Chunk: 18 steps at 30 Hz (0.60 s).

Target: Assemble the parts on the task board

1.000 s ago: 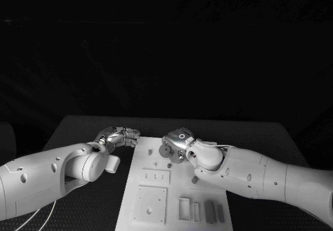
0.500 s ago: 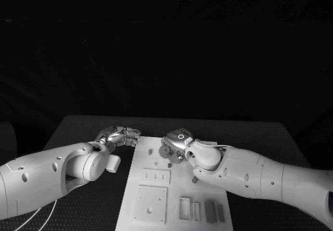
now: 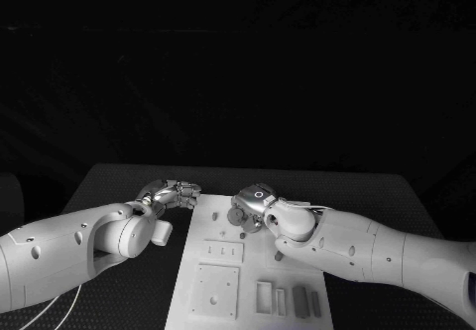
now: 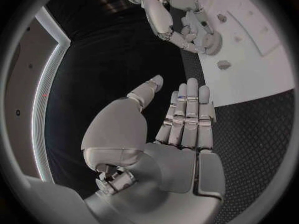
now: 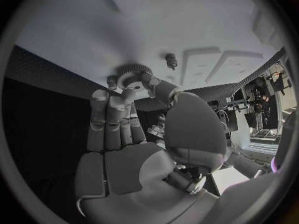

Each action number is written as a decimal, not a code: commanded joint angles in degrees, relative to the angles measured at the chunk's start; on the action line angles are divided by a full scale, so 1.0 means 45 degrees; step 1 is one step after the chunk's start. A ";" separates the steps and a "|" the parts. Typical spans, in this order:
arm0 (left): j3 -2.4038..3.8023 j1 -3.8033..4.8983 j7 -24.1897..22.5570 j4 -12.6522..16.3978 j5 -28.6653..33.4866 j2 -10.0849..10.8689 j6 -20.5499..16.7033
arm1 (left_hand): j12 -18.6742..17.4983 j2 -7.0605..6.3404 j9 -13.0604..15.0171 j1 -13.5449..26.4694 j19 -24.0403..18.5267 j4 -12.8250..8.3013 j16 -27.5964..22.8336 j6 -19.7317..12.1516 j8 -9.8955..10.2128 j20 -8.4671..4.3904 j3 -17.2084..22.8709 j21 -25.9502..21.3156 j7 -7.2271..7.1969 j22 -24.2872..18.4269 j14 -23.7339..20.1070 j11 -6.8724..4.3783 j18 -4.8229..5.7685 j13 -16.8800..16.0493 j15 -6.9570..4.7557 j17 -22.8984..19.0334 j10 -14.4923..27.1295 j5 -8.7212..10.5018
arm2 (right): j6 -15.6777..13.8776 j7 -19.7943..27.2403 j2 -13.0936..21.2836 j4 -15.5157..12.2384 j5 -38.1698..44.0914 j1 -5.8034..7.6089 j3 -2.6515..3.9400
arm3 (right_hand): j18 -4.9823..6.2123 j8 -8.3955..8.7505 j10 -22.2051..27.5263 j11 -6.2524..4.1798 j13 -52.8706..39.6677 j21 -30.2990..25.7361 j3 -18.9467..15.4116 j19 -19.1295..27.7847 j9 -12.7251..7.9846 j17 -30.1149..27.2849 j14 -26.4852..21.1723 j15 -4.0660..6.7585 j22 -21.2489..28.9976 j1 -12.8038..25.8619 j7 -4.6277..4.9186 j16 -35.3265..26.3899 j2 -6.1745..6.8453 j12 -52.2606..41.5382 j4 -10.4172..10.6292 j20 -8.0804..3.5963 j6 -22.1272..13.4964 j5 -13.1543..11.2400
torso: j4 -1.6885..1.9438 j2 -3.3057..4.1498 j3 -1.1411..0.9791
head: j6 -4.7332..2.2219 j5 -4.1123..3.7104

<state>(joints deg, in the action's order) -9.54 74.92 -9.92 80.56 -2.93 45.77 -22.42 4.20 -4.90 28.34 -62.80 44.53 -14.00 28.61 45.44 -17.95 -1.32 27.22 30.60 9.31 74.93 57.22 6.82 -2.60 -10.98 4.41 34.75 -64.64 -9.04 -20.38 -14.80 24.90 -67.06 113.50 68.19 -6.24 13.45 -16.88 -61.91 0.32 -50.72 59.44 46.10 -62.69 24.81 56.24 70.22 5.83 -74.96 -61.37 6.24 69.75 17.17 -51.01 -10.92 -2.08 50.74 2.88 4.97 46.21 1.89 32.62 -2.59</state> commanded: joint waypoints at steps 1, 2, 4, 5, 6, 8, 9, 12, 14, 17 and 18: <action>0.0012 0.0015 -0.0066 0.0013 0.0035 -0.0031 0.0170 | -0.0060 -0.0026 0.0017 0.0151 -0.0083 -0.0036 -0.0057 -0.0112 0.0040 -0.0013 0.0061 0.0080 0.0015 0.0216 0.0062 0.0011 -0.0203 -0.0020 -0.0013 0.0015 0.0091 0.0075 | 0.0751 0.0153 0.0043 0.0061 -0.0833 -0.0040 -0.0031 | 0.0344 0.0086 0.0158 -0.0007 0.0038 -0.0081 0.0017 0.0135 0.0016 -0.0019 -0.0117 -0.0002 0.0000 0.0141 0.0081 -0.0096 -0.0007 -0.0062 -0.0059 0.0020 -0.0115 -0.0020 | -0.0008 0.0006 -0.0004 | 0.0003 -0.0007; 0.0011 0.0015 -0.0064 0.0008 0.0035 -0.0035 0.0170 | -0.0060 -0.0026 0.0018 0.0152 -0.0082 -0.0036 -0.0058 -0.0112 0.0040 -0.0013 0.0061 0.0080 0.0014 0.0216 0.0063 0.0011 -0.0203 -0.0020 -0.0013 0.0016 0.0091 0.0074 | 0.0767 0.0169 0.0056 0.0075 -0.0932 -0.0040 -0.0030 | 0.0344 0.0099 0.0178 -0.0012 0.0049 -0.0088 0.0053 0.0144 0.0016 -0.0019 -0.0125 0.0000 0.0003 0.0130 0.0081 -0.0102 -0.0013 -0.0071 -0.0046 0.0028 -0.0159 -0.0016 | -0.0008 0.0009 -0.0005 | 0.0001 -0.0001; 0.0011 0.0015 -0.0043 -0.0007 0.0035 -0.0055 0.0181 | -0.0061 -0.0023 0.0018 0.0154 -0.0083 -0.0035 -0.0059 -0.0112 0.0040 -0.0012 0.0062 0.0081 0.0014 0.0216 0.0063 0.0011 -0.0203 -0.0021 -0.0013 0.0017 0.0092 0.0074 | 0.0755 0.0213 0.0088 0.0106 -0.1017 -0.0040 -0.0030 | 0.0344 0.0111 0.0209 -0.0012 0.0074 -0.0094 0.0165 0.0150 0.0020 -0.0018 -0.0134 0.0002 0.0007 0.0094 0.0081 -0.0111 -0.0017 -0.0102 0.0001 0.0046 -0.0219 0.0000 | -0.0003 0.0002 -0.0010 | 0.0001 -0.0013; 0.0011 0.0015 -0.0044 -0.0008 0.0035 -0.0055 0.0193 | -0.0061 -0.0022 0.0018 0.0155 -0.0083 -0.0034 -0.0059 -0.0112 0.0040 -0.0012 0.0062 0.0081 0.0014 0.0216 0.0063 0.0011 -0.0202 -0.0021 -0.0013 0.0018 0.0092 0.0074 | 0.0770 0.0218 0.0092 0.0121 -0.1017 -0.0040 -0.0030 | 0.0344 0.0111 0.0213 -0.0010 0.0080 -0.0094 0.0202 0.0150 0.0021 -0.0016 -0.0133 0.0001 0.0007 0.0077 0.0084 -0.0111 -0.0015 -0.0115 0.0012 0.0051 -0.0228 0.0008 | -0.0001 0.0003 -0.0011 | 0.0001 -0.0020; 0.0011 0.0015 -0.0046 -0.0001 0.0035 -0.0051 0.0205 | -0.0061 -0.0019 0.0019 0.0158 -0.0083 -0.0032 -0.0061 -0.0113 0.0041 -0.0012 0.0062 0.0081 0.0014 0.0216 0.0063 0.0011 -0.0202 -0.0021 -0.0013 0.0019 0.0093 0.0074 | 0.0857 0.0241 0.0092 0.0154 -0.1037 -0.0040 -0.0030 | 0.0344 0.0106 0.0218 -0.0007 0.0089 -0.0094 0.0258 0.0147 0.0025 -0.0014 -0.0131 -0.0002 0.0008 0.0054 0.0088 -0.0112 -0.0020 -0.0136 0.0033 0.0058 -0.0229 0.0015 | 0.0001 0.0004 -0.0012 | -0.0004 -0.0022; 0.0011 0.0014 -0.0047 -0.0007 0.0035 -0.0033 0.0184 | -0.0063 0.0002 0.0020 0.0168 -0.0081 -0.0021 -0.0065 -0.0115 0.0042 -0.0011 0.0067 0.0084 0.0015 0.0215 0.0064 0.0013 -0.0202 -0.0022 -0.0012 0.0024 0.0097 0.0073 | 0.0915 0.0279 0.0141 0.0177 -0.1210 -0.0040 -0.0030 | 0.0344 0.0095 0.0231 0.0003 0.0113 -0.0085 0.0409 0.0138 0.0031 -0.0008 -0.0120 -0.0010 0.0004 -0.0057 0.0100 -0.0107 -0.0021 -0.0188 0.0040 0.0067 -0.0228 0.0035 | -0.0007 0.0009 -0.0010 | -0.0023 -0.0011; 0.0011 0.0014 -0.0041 -0.0018 0.0035 -0.0029 0.0188 | -0.0064 0.0008 0.0020 0.0174 -0.0081 -0.0017 -0.0067 -0.0117 0.0043 -0.0011 0.0067 0.0085 0.0015 0.0215 0.0065 0.0014 -0.0201 -0.0023 -0.0011 0.0027 0.0101 0.0074 | 0.0923 0.0282 0.0166 0.0171 -0.1211 -0.0040 -0.0030 | 0.0344 0.0092 0.0236 0.0007 0.0119 -0.0083 0.0438 0.0138 0.0032 -0.0005 -0.0118 -0.0014 0.0003 -0.0069 0.0103 -0.0105 -0.0020 -0.0202 0.0047 0.0072 -0.0226 0.0047 | -0.0009 0.0011 -0.0010 | -0.0027 -0.0014; 0.0011 0.0015 -0.0058 -0.0035 0.0035 -0.0018 0.0172 | -0.0066 0.0012 0.0020 0.0186 -0.0081 -0.0010 -0.0071 -0.0120 0.0046 -0.0009 0.0065 0.0086 0.0016 0.0214 0.0065 0.0014 -0.0200 -0.0023 -0.0011 0.0031 0.0106 0.0076 | 0.0926 0.0346 0.0248 0.0138 -0.1436 -0.0040 -0.0030 | 0.0344 0.0094 0.0258 0.0016 0.0139 -0.0074 0.0490 0.0142 0.0029 0.0002 -0.0118 -0.0024 -0.0006 -0.0078 0.0111 -0.0101 -0.0015 -0.0239 0.0047 0.0087 -0.0238 0.0120 | -0.0028 0.0006 -0.0020 | -0.0009 -0.0007; 0.0011 0.0015 -0.0055 -0.0043 0.0035 -0.0011 0.0182 | -0.0066 0.0037 0.0023 0.0200 -0.0083 0.0005 -0.0078 -0.0123 0.0048 -0.0010 0.0073 0.0088 0.0018 0.0213 0.0067 0.0014 -0.0201 -0.0026 -0.0011 0.0040 0.0109 0.0067 | 0.0917 0.0344 0.0296 0.0104 -0.1453 -0.0039 -0.0030 | 0.0344 0.0093 0.0297 0.0028 0.0167 -0.0075 0.0511 0.0165 0.0028 0.0006 -0.0135 -0.0037 -0.0014 -0.0044 0.0123 -0.0108 -0.0013 -0.0264 0.0040 0.0109 -0.0244 0.0217 | -0.0026 0.0006 -0.0027 | -0.0011 -0.0011; 0.0011 0.0015 -0.0048 -0.0045 0.0035 0.0001 0.0173 | -0.0065 0.0087 0.0028 0.0175 -0.0088 0.0003 -0.0093 -0.0121 0.0048 -0.0013 0.0113 0.0091 0.0017 0.0210 0.0068 0.0012 -0.0206 -0.0032 -0.0012 0.0055 0.0113 0.0014 | 0.0978 0.0380 0.0359 0.0093 -0.1660 -0.0038 -0.0030 | 0.0344 0.0089 0.0320 0.0039 0.0187 -0.0077 0.0516 0.0178 0.0028 0.0006 -0.0148 -0.0047 -0.0018 -0.0013 0.0135 -0.0116 -0.0015 -0.0280 0.0041 0.0123 -0.0242 0.0272 | -0.0026 0.0004 -0.0031 | -0.0017 -0.0024; 0.0011 0.0015 -0.0046 -0.0041 0.0035 0.0002 0.0173 | -0.0065 0.0088 0.0028 0.0176 -0.0089 0.0004 -0.0093 -0.0121 0.0048 -0.0013 0.0113 0.0091 0.0017 0.0210 0.0068 0.0012 -0.0206 -0.0032 -0.0012 0.0055 0.0114 0.0012 | 0.1012 0.0393 0.0392 0.0085 -0.1721 -0.0038 -0.0030 | 0.0344 0.0084 0.0330 0.0046 0.0200 -0.0077 0.0522 0.0185 0.0029 0.0007 -0.0154 -0.0054 -0.0020 0.0007 0.0143 -0.0120 -0.0017 -0.0292 0.0045 0.0131 -0.0237 0.0318 | -0.0026 0.0005 -0.0033 | -0.0013 -0.0024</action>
<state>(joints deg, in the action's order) -9.54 74.92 -9.85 80.30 -2.92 45.81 -22.37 4.20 -4.91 28.40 -62.34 44.53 -13.87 28.39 45.24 -17.95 -1.32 27.35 30.83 9.51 74.92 57.22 6.82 -2.60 -11.07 4.41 34.93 -64.64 -9.04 -18.67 -13.57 26.40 -66.86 107.61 68.31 -6.16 13.45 -16.60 -60.70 0.51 -49.82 59.33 48.10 -62.18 24.95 56.24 69.68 5.71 -74.93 -61.30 6.54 69.42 17.09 -52.18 -10.83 -1.55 49.76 4.27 4.87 46.22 1.78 32.55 -2.66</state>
